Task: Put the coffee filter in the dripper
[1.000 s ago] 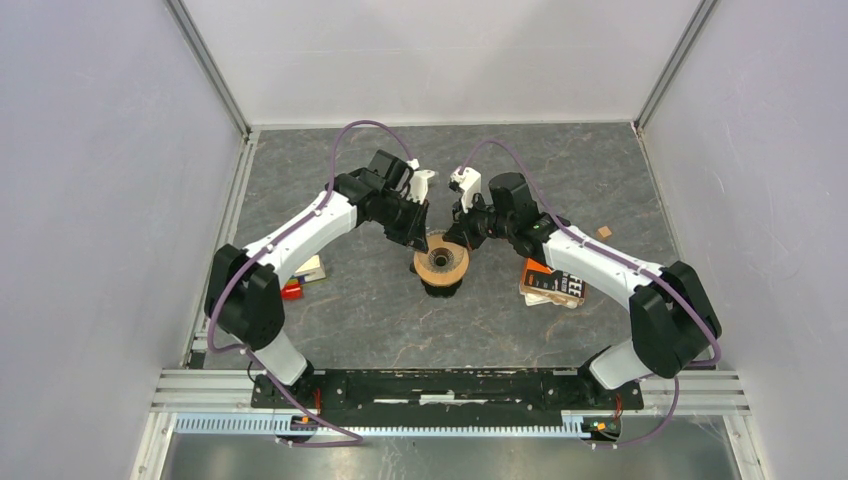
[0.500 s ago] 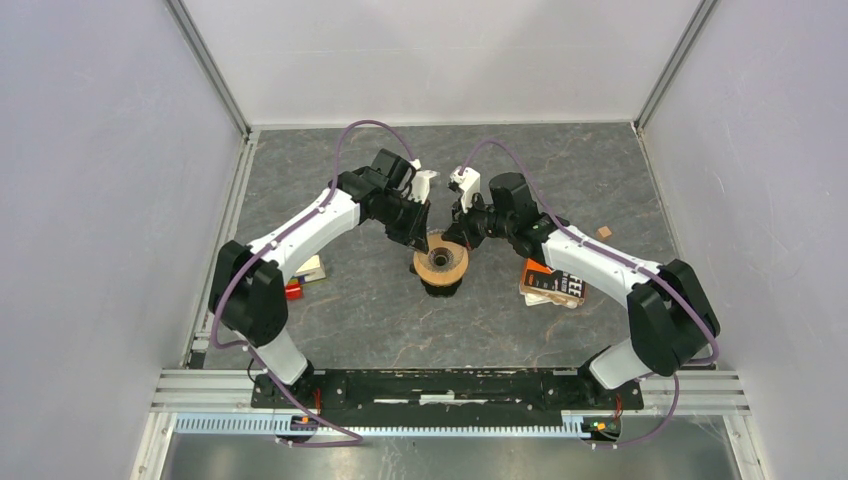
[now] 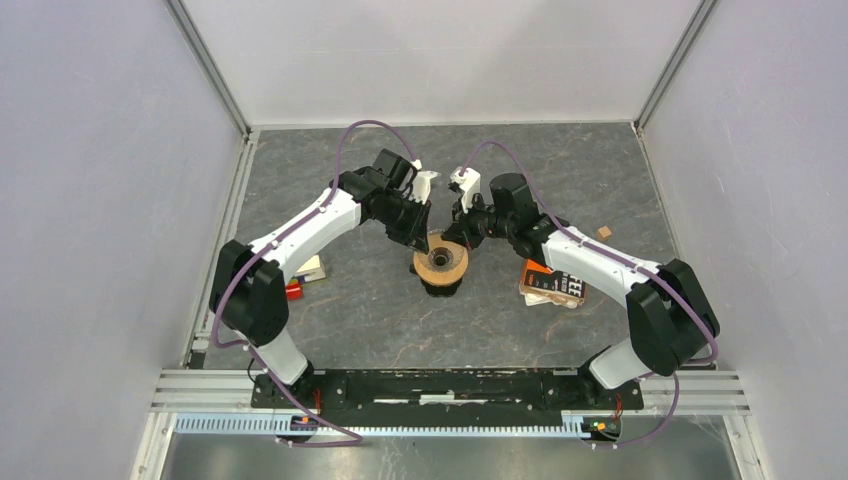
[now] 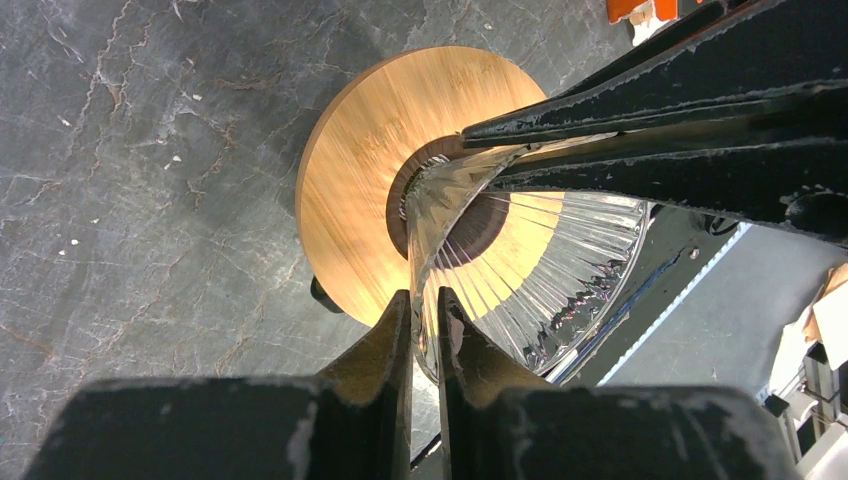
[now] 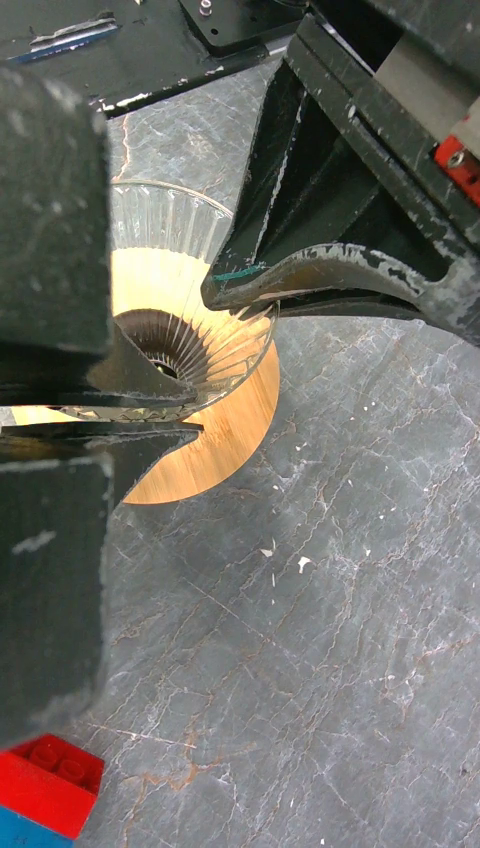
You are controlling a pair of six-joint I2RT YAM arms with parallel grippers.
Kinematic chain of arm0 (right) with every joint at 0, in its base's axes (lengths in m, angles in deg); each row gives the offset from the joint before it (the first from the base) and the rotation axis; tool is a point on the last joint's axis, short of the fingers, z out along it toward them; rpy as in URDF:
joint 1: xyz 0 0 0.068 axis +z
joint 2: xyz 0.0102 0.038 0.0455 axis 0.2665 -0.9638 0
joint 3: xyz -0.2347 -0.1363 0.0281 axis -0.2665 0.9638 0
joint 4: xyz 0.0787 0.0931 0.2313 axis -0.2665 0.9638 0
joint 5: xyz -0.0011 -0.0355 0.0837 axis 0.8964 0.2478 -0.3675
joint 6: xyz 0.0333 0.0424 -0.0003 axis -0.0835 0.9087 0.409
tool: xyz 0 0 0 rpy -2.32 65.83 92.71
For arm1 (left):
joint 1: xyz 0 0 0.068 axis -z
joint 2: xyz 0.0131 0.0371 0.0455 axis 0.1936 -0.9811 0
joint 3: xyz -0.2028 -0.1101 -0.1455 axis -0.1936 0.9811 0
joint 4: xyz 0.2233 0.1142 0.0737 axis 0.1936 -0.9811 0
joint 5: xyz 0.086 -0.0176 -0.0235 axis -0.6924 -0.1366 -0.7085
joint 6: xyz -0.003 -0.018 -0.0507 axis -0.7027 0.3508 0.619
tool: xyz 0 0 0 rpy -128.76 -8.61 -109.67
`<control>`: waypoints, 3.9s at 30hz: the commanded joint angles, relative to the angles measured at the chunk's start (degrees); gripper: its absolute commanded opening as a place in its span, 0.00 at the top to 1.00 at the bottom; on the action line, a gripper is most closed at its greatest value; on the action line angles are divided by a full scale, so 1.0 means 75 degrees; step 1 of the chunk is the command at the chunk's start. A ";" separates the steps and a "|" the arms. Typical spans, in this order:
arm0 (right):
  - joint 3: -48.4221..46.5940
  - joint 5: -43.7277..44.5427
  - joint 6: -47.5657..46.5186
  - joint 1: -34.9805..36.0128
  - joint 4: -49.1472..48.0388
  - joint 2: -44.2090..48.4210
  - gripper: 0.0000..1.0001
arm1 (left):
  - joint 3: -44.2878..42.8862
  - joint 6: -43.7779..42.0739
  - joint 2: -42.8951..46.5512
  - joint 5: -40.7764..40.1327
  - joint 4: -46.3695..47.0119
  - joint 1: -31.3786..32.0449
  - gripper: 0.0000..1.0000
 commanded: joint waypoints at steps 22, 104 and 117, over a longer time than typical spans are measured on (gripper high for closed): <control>-0.0254 0.0239 -0.0874 -0.0100 0.1632 -0.0353 0.62 | -0.0461 -0.0433 -0.0397 -0.0292 -0.0330 0.0373 0.61; 0.1350 0.1902 -0.6589 -0.2881 0.5928 0.3814 0.19 | -0.1415 -0.1359 0.1522 -0.0281 -0.0414 -0.0446 0.03; 0.2332 0.3408 -0.7057 -0.2879 0.4509 0.3482 0.21 | -0.0980 -0.1210 0.1616 -0.0197 -0.0250 -0.0440 0.02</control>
